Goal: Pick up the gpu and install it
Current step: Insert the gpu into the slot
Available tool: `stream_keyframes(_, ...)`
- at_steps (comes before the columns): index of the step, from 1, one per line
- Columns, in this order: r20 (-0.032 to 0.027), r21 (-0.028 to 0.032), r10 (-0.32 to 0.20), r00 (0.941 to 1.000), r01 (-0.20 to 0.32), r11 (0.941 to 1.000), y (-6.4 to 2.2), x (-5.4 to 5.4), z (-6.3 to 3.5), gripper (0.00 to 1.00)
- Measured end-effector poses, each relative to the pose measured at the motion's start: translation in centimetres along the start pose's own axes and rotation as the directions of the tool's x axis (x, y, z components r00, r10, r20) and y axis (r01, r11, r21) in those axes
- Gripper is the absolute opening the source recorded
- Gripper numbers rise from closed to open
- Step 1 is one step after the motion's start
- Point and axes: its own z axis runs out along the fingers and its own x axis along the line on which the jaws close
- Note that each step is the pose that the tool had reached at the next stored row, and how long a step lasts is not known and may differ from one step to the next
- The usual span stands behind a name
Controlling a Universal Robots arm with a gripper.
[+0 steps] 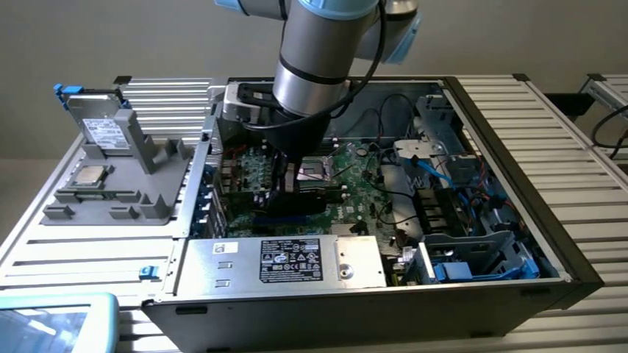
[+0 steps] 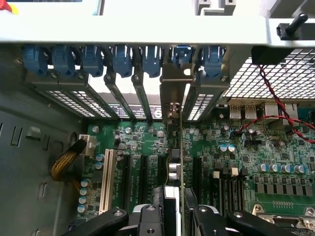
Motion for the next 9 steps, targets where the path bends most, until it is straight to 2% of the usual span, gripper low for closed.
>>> stream_keyframes(4,-0.0017,-0.0002,0.004,1.0000,-0.004,1.0000,-0.01,-0.04,0.00,0.28)
stream_keyframes(7,-0.0139,-0.0086,0.008,0.9999,-0.008,0.9999,-0.06,-0.18,0.10,0.28)
stream_keyframes(8,-0.0176,-0.0093,0.009,0.9998,-0.009,0.9999,-0.05,-0.22,0.11,0.28)
stream_keyframes(9,-0.0185,-0.0093,0.009,0.9998,-0.009,0.9999,-0.06,-0.21,0.10,0.28)
